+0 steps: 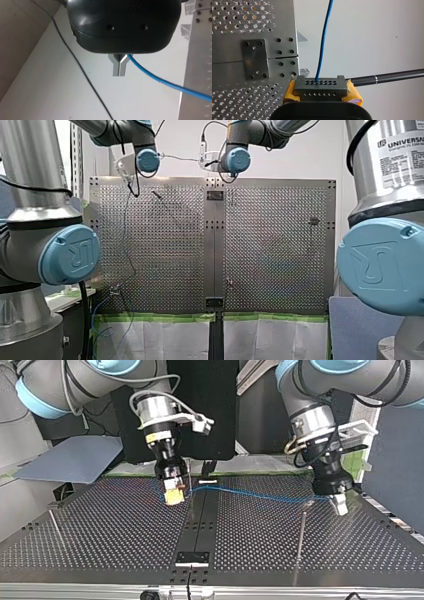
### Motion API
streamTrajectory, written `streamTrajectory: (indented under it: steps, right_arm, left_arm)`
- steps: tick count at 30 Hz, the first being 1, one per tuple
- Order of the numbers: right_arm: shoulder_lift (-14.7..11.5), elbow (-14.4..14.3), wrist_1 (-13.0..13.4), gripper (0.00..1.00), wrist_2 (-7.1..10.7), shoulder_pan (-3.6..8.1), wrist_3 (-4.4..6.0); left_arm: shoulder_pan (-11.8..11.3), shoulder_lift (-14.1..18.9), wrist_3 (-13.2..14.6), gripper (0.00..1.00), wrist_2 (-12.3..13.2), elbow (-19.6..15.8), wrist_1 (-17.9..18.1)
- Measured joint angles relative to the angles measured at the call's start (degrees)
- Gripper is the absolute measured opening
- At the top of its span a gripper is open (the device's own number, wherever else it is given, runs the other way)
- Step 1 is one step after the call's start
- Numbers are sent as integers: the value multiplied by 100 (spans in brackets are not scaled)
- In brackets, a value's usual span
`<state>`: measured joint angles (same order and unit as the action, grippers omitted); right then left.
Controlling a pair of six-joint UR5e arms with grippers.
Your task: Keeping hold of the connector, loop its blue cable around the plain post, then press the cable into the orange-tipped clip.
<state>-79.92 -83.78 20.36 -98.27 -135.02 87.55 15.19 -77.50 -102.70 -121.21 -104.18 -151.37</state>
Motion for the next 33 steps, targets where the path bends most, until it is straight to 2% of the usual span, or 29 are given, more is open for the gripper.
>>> streamTrajectory:
  steps: [7, 11, 15, 20, 22, 28, 33]
  right_arm:
    - [171, 78, 75, 0, 261, 103, 51]
    - [392, 234, 21, 0, 346, 150, 61]
    - [600, 306, 73, 0, 398, 182, 80]
    - [738, 325, 281, 0, 421, 235, 212]
    - [754, 327, 335, 0, 434, 261, 235]
    - [806, 337, 417, 0, 463, 360, 254]
    - [865, 342, 450, 0, 478, 416, 255]
  left_arm:
    - [-383, -239, -35, 0, 404, 403, -402]
    - [-477, -452, -43, 0, 603, 623, -621]
    - [-592, -689, -43, 0, 706, 869, -869]
    - [-850, -944, -50, 0, 926, 1175, -1173]
    - [-957, -983, -77, 0, 1028, 1286, -1285]
    - [-1252, -1176, -100, 0, 1317, 1603, -1605]
    - [-1350, -1360, -132, 0, 1391, 1738, -1858]
